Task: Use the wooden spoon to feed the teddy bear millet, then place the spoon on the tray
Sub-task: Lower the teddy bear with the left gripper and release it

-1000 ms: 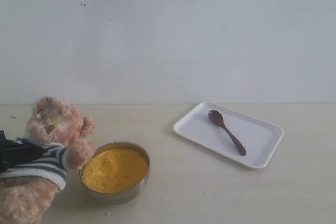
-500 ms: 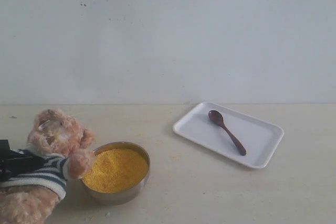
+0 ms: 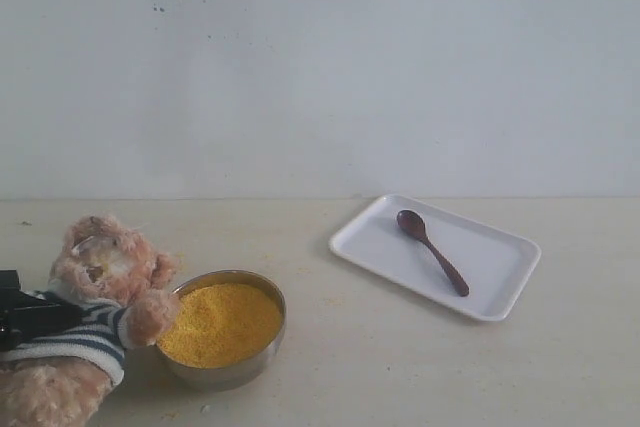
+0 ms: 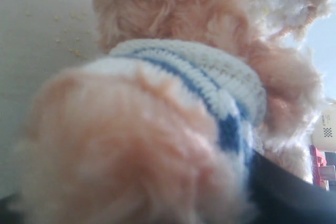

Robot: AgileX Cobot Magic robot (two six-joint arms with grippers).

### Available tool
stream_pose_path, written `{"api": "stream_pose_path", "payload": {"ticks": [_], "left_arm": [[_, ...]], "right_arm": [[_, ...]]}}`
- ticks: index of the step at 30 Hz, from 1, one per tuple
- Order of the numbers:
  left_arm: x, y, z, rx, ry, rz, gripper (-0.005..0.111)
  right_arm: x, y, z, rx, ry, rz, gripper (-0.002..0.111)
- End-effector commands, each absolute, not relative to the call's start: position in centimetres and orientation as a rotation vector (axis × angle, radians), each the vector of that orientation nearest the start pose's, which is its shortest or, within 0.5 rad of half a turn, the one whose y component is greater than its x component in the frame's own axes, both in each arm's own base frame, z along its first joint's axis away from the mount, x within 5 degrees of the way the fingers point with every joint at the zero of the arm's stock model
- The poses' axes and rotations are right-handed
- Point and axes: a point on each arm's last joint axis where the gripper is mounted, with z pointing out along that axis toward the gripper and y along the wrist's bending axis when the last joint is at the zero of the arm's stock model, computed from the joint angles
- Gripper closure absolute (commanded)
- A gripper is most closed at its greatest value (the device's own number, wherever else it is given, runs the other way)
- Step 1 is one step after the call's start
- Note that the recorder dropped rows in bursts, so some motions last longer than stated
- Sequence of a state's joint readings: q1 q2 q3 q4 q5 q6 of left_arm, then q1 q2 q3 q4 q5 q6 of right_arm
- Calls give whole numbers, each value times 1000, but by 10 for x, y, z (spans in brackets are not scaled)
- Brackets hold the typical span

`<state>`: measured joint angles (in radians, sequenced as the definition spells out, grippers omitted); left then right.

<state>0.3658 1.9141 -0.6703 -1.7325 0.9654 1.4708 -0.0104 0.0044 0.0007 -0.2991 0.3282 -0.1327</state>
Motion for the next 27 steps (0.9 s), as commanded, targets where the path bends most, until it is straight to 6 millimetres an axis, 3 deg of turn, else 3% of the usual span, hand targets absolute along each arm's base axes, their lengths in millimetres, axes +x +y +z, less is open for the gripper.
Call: {"api": "stream_pose_path", "payload": {"ticks": [1, 13, 15, 18, 23, 27], "left_arm": [[294, 32, 115, -469, 2235, -1176, 103], [293, 30, 118, -391, 2209, -1192, 102], [293, 30, 118, -367, 2204, -1189, 98], [293, 30, 118, -367, 2204, -1189, 80], [293, 30, 118, -368, 2206, -1187, 36], [294, 30, 118, -415, 2207, -1208, 16]], "right_arm": [[54, -9, 185, -296, 1783, -392, 108], [54, -9, 185, -296, 1783, -392, 108], [54, -9, 185, -296, 1783, -392, 108], [54, -9, 185, -296, 1783, -392, 108], [54, -9, 185, -296, 1783, -392, 108], [54, -9, 185, -296, 1783, -392, 108]]}}
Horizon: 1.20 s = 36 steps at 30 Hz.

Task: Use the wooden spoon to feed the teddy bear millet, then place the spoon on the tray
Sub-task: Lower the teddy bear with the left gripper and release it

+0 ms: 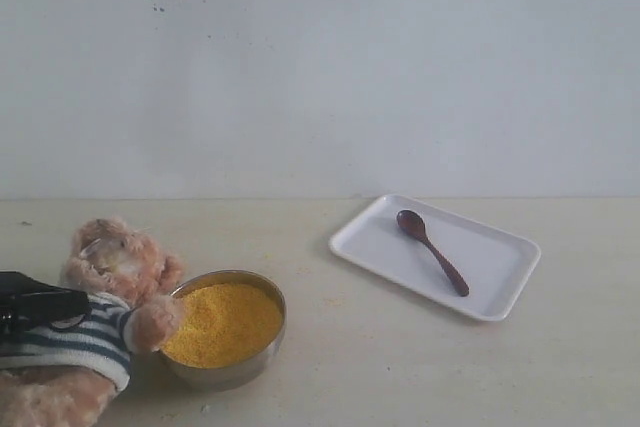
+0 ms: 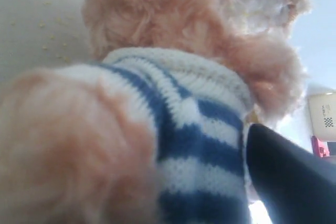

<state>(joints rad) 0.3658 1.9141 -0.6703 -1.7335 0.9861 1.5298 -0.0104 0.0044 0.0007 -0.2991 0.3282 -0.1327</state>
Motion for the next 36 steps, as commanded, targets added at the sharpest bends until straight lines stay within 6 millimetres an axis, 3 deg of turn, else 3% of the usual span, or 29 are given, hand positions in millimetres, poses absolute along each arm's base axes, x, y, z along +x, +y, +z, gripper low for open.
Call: {"api": "stream_pose_path", "payload": {"ticks": [1, 5, 17, 26, 36], "left_arm": [[294, 30, 118, -448, 2208, -1223, 13], [298, 32, 121, -481, 2197, -1237, 10], [295, 65, 135, -433, 2210, -1155, 10], [286, 63, 154, -295, 2268, -1084, 10], [283, 61, 192, -274, 2156, -1040, 10]], "right_arm": [[54, -9, 185, -296, 1783, -392, 108], [54, -9, 185, -296, 1783, -392, 108], [54, -7, 185, -325, 1776, -368, 108], [54, -5, 185, -373, 1765, -329, 108], [54, -4, 185, -380, 1763, -323, 108]]}}
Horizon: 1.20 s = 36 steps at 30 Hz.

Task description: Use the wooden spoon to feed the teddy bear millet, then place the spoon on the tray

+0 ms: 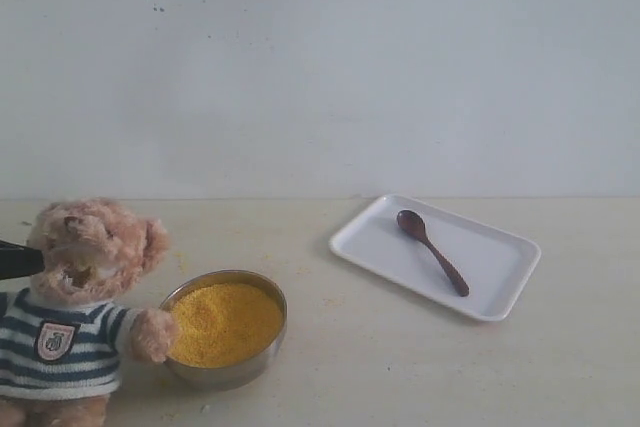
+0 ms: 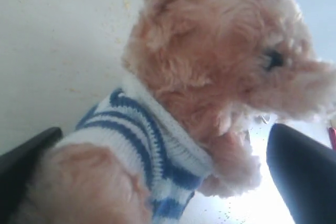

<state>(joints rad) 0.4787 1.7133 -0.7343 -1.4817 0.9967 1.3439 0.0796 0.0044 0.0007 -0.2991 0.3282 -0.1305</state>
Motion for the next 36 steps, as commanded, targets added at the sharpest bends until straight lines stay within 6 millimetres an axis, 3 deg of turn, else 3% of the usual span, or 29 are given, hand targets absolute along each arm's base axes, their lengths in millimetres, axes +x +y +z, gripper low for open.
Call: {"api": "stream_pose_path", "payload": {"ticks": [1, 8, 15, 22, 26, 28, 32, 36], "left_arm": [[283, 61, 196, -266, 2136, -1031, 10], [285, 63, 220, -325, 1988, -1021, 10], [288, 65, 230, -356, 1921, -1016, 10], [298, 80, 250, -394, 1863, -1002, 14], [304, 101, 272, -456, 1807, -940, 34], [305, 113, 285, -516, 1772, -887, 52], [303, 141, 314, -670, 1676, -754, 99], [301, 165, 343, -786, 1571, -555, 103]], "right_arm": [[54, -4, 185, -380, 1763, -323, 108], [54, -4, 185, -380, 1765, -324, 108], [54, -4, 185, -368, 1769, -304, 108], [54, -4, 185, -368, 1769, -304, 108], [54, -4, 185, -368, 1769, -304, 108], [54, -4, 185, -368, 1769, -304, 108], [54, -4, 185, -368, 1769, -304, 108], [54, -3, 185, -368, 1766, -304, 108]]}}
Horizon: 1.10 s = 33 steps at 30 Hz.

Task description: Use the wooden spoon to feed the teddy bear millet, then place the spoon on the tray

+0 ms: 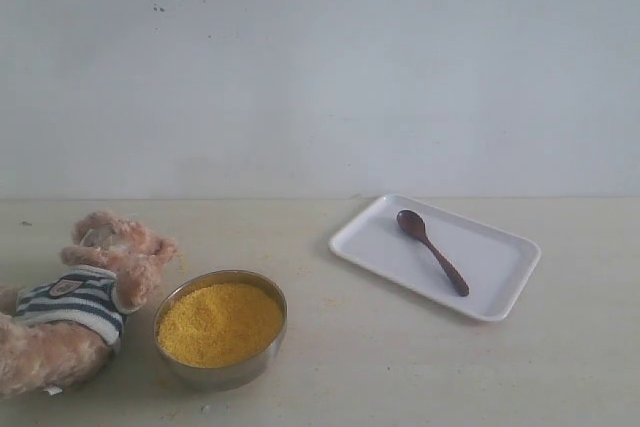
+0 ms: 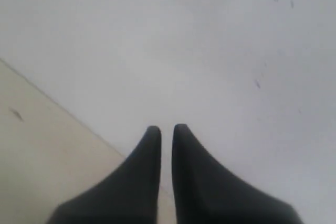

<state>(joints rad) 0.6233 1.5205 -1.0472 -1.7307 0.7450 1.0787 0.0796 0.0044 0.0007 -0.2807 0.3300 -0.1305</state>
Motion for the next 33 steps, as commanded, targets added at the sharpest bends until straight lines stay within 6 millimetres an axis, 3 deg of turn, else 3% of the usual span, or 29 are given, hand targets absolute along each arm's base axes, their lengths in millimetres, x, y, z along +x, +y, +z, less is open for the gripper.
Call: {"api": "stream_pose_path", "payload": {"ticks": [1, 7, 9, 13, 16, 20, 24, 27, 33], "left_arm": [[300, 169, 349, -793, 1555, -503, 103], [276, 173, 377, -445, 1746, 204, 103], [269, 174, 384, -459, 1726, 286, 103], [269, 163, 383, -670, 1693, 2, 103], [263, 136, 393, -583, 1704, -32, 103], [240, 92, 413, -493, 1628, -94, 103], [196, 49, 430, -370, 1547, -158, 103], [159, 32, 435, -324, 1464, -162, 103], [100, 8, 420, -315, 1392, -274, 103]], "right_arm": [[54, -3, 185, -368, 1766, -304, 108], [54, -3, 185, -368, 1766, -304, 108], [54, -3, 185, -368, 1766, -304, 108], [54, -3, 185, -368, 1766, -304, 108], [54, -3, 185, -368, 1766, -304, 108], [54, -3, 185, -368, 1766, -304, 108], [54, -3, 185, -368, 1766, -304, 108], [54, -3, 185, -368, 1766, -304, 108], [54, -3, 185, -368, 1766, -304, 108]]}}
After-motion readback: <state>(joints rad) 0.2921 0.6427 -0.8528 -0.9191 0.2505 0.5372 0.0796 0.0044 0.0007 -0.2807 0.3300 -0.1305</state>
